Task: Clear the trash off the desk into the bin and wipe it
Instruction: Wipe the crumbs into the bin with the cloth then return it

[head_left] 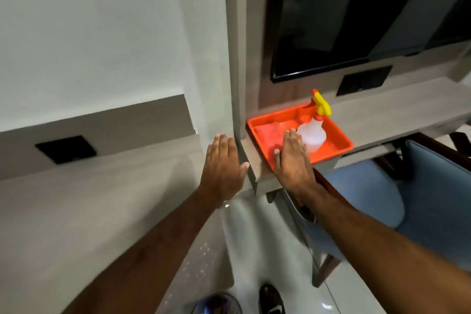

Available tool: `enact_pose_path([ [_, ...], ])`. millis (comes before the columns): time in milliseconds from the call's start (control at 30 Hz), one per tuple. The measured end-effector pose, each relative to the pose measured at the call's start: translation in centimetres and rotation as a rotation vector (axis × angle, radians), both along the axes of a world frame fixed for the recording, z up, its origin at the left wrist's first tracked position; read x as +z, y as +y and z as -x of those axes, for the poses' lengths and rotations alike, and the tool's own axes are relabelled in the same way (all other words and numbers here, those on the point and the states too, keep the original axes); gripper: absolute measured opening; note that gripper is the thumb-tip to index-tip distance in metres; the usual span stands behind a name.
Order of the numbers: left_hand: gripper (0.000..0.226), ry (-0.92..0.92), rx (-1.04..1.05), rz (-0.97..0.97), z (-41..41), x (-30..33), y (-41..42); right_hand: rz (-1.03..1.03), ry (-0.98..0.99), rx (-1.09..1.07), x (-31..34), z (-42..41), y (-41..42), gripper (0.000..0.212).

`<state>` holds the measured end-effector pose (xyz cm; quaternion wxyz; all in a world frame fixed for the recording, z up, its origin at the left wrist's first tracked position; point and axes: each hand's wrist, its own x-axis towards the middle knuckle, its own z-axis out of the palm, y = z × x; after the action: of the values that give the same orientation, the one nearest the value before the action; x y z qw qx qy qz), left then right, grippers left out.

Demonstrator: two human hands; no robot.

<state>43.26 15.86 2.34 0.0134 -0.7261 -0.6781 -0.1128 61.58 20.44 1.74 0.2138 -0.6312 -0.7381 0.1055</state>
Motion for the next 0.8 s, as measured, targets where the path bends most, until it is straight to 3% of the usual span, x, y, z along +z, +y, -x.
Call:
enact_pose_path([
  [200, 0.082, 0.014, 0.027, 0.175, -2.8, -6.0, 8.3, 0.246, -0.147, 0.090, -5.2, -1.7, 11.0, 0.063],
  [367, 0.078, -0.096, -0.024, 0.293, -5.5, -9.3, 12.0, 0.399, -0.210, 0.278, -9.5, -2.0, 14.6, 0.070],
  [467, 0.073, -0.109, -0.001, 0.275, -6.1, -10.2, 12.7, 0.363, -0.270, 0.263, -10.5, -1.5, 15.1, 0.066],
  [667, 0.075, -0.052, 0.023, 0.291, -6.1, -10.7, 12.9, 0.284, -0.404, 0.209, -8.9, 0.3, 16.1, 0.028],
  [800, 0.076, -0.067, 0.041, 0.290, -5.2, -9.4, 11.7, 0.257, -0.186, 0.056, -6.7, -0.1, 15.2, 0.027],
])
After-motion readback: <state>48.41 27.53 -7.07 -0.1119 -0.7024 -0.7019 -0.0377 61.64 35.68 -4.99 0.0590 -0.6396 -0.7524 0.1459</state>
